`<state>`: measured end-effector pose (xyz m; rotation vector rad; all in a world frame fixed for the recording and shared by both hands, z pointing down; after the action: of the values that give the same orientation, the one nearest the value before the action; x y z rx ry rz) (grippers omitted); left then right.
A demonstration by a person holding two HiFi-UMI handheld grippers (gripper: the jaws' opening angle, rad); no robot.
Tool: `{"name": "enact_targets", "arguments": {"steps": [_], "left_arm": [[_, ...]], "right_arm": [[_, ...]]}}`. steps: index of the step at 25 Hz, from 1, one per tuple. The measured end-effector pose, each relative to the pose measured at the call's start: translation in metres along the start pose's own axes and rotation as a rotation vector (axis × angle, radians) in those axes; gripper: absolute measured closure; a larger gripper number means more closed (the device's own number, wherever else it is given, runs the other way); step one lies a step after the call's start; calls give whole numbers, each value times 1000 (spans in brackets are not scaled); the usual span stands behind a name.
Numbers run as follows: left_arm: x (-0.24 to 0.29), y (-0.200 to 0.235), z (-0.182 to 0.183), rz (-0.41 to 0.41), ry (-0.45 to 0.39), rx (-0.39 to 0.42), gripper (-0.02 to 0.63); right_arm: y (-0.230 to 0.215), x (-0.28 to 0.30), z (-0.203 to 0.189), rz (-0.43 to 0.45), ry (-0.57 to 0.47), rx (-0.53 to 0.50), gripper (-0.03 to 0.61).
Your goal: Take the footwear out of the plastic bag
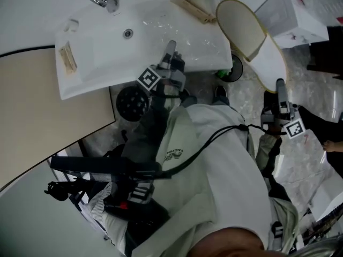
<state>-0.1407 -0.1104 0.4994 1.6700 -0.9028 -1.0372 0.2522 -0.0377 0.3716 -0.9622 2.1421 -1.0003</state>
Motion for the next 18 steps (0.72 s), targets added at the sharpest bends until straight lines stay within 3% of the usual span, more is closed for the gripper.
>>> {"name": "enact_targets", "arguments": {"steps": [3,7,14,18], "left_arm": [[12,20,-23,50,62,-28,607],[23,51,-46,185,128,-90,607],[39,67,-55,278,175,-75,604],[49,67,-57,286,186,-84,456]], "right_arm": [[-5,21,-13,16,12,43,505],[-18,48,-43,5,69,105,505],[-59,68,-92,-130,100,252,505],[-93,69,-110,-240,106,315,505]]}}
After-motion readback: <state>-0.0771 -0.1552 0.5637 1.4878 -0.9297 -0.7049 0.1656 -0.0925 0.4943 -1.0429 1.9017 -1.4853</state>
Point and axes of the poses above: the fingertips, and each gripper's own axes: x forward along the fingers, y to its left, z out of its top, the point moved 3 cm from there along -x, backward along the fingers, and after that the axes turned 5 degrees about -z, right-handed, at the moved point
